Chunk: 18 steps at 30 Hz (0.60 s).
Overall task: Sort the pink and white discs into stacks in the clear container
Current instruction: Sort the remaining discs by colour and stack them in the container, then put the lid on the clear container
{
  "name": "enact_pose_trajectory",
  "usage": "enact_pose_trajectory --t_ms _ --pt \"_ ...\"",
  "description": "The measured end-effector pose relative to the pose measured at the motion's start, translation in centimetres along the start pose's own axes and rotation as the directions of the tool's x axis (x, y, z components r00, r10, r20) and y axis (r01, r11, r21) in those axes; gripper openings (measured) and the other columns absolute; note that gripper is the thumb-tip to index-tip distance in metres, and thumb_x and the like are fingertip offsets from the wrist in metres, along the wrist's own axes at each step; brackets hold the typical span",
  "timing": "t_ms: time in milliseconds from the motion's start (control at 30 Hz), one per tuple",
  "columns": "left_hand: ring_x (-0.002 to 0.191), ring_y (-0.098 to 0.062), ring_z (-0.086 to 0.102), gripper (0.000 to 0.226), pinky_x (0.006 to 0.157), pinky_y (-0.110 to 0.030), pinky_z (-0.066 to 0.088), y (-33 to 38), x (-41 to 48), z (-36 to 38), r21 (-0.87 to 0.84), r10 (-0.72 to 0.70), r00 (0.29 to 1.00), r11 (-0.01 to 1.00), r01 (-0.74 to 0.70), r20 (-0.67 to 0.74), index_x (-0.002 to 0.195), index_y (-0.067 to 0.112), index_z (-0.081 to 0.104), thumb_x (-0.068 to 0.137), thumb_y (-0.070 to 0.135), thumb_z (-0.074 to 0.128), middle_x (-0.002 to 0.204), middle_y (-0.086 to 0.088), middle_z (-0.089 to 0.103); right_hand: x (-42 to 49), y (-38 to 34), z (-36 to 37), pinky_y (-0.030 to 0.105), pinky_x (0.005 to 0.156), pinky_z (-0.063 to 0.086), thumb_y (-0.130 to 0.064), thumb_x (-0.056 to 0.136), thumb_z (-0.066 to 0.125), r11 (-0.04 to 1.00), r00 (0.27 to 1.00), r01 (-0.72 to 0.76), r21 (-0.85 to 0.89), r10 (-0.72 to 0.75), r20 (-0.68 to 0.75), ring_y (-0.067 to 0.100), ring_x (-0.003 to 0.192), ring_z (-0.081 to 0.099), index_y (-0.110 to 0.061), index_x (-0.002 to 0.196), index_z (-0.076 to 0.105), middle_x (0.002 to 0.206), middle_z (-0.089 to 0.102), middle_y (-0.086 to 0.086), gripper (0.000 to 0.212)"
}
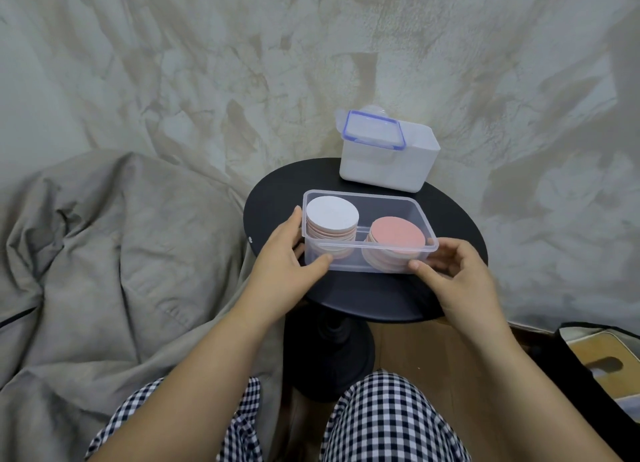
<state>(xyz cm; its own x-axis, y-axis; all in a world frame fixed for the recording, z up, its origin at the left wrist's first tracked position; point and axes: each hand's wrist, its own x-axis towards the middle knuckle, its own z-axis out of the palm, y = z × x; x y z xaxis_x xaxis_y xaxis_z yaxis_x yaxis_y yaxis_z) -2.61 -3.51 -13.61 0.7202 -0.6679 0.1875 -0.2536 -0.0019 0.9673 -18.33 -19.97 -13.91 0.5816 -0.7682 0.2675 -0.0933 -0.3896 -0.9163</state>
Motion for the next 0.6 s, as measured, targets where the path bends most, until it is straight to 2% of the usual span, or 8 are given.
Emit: enact_pose_trajectory --t_ms 100,167,233,267,333,400,500,600 --pt "0.118 -0.002 0.048 0.075 0.097 -0.017 0.042 0.2 -0.4 -0.7 -0.053 -0.005 1.0 0.999 0.004 -0.006 0.141 0.025 0.031 0.08 0.003 0.068 0.136 0.012 0.038 0.2 0.3 -1.0 0.012 0.073 0.051 -0.003 0.08 0.068 0.999 0.997 -0.014 0.033 0.011 0.083 0.008 0.088 0.064 -0.025 0.101 0.056 0.103 0.065 -0.005 0.033" --pt "0.114 -0.006 0.054 0.064 0.088 -0.015 0.048 0.1 -0.6 -1.7 -0.099 0.034 0.999 0.994 -0.035 -0.01 0.132 0.026 0.042 0.079 0.003 0.07 0.133 0.007 0.046 0.5 0.7 -1.8 0.016 0.079 0.052 -0.002 0.083 0.064 0.998 0.995 -0.031 0.053 0.025 0.098 0.009 0.093 0.064 -0.03 0.1 0.055 0.107 0.064 -0.004 0.033" --pt "0.106 -0.01 0.06 0.05 0.082 -0.018 0.05 0.2 -0.5 -2.7 -0.129 0.063 0.995 0.989 -0.072 -0.074 0.119 0.022 0.056 0.074 0.012 0.073 0.124 0.0 0.057 1.1 1.0 -2.6 0.025 0.081 0.055 -0.004 0.085 0.061 0.995 0.997 -0.052 0.084 0.047 0.062 0.014 0.097 0.063 -0.03 0.099 0.056 0.109 0.063 -0.002 0.03" --pt "0.1 -0.012 0.062 0.04 0.081 -0.021 0.052 0.5 -0.3 -3.2 -0.146 0.065 0.99 0.986 -0.084 -0.129 0.11 0.023 0.061 0.073 0.014 0.071 0.116 -0.001 0.062 1.6 0.9 -2.9 0.024 0.079 0.056 -0.004 0.086 0.06 0.993 0.998 -0.061 0.104 0.057 0.034 0.016 0.097 0.062 -0.028 0.098 0.057 0.108 0.062 -0.001 0.027" --pt "0.09 -0.017 0.063 0.021 0.073 -0.022 0.055 1.5 0.8 -3.8 -0.192 0.052 0.974 0.977 -0.096 -0.223 0.095 0.022 0.066 0.081 0.007 0.068 0.1 -0.003 0.067 3.0 0.2 -3.0 0.023 0.073 0.057 -0.005 0.088 0.058 0.99 0.997 -0.061 0.13 0.066 -0.034 0.018 0.097 0.061 -0.023 0.099 0.057 0.106 0.061 0.0 0.021" --pt "0.082 -0.016 0.062 0.02 0.066 -0.017 0.055 3.1 2.5 -3.9 -0.165 0.031 0.965 0.983 -0.077 -0.262 0.089 0.021 0.065 0.09 0.004 0.055 0.092 -0.004 0.067 4.9 -0.7 -2.9 0.031 0.078 0.053 -0.007 0.089 0.057 0.989 0.994 -0.068 0.131 0.079 -0.079 0.017 0.096 0.059 -0.018 0.104 0.056 0.108 0.06 0.003 0.018" --pt "0.079 -0.012 0.062 0.016 0.066 -0.018 0.056 5.4 5.9 -3.2 -0.117 -0.02 0.979 0.993 -0.004 -0.205 0.09 0.021 0.063 0.093 0.01 0.051 0.094 -0.003 0.065 8.4 -2.2 -2.2 0.034 0.086 0.05 -0.014 0.091 0.057 0.996 0.995 -0.054 0.065 0.059 -0.08 0.013 0.095 0.057 -0.019 0.112 0.051 0.118 0.056 0.002 0.023" --pt "0.083 -0.013 0.059 0.018 0.069 -0.024 0.055 6.9 9.9 -1.6 -0.04 -0.076 0.992 0.997 0.072 -0.101 0.11 0.012 0.059 0.094 0.016 0.052 0.098 -0.002 0.061 11.8 -3.4 -1.5 0.035 0.094 0.046 -0.022 0.09 0.058 0.999 0.997 -0.031 -0.025 0.03 -0.067 0.014 0.106 0.053 -0.018 0.125 0.046 0.129 0.048 -0.003 0.037"
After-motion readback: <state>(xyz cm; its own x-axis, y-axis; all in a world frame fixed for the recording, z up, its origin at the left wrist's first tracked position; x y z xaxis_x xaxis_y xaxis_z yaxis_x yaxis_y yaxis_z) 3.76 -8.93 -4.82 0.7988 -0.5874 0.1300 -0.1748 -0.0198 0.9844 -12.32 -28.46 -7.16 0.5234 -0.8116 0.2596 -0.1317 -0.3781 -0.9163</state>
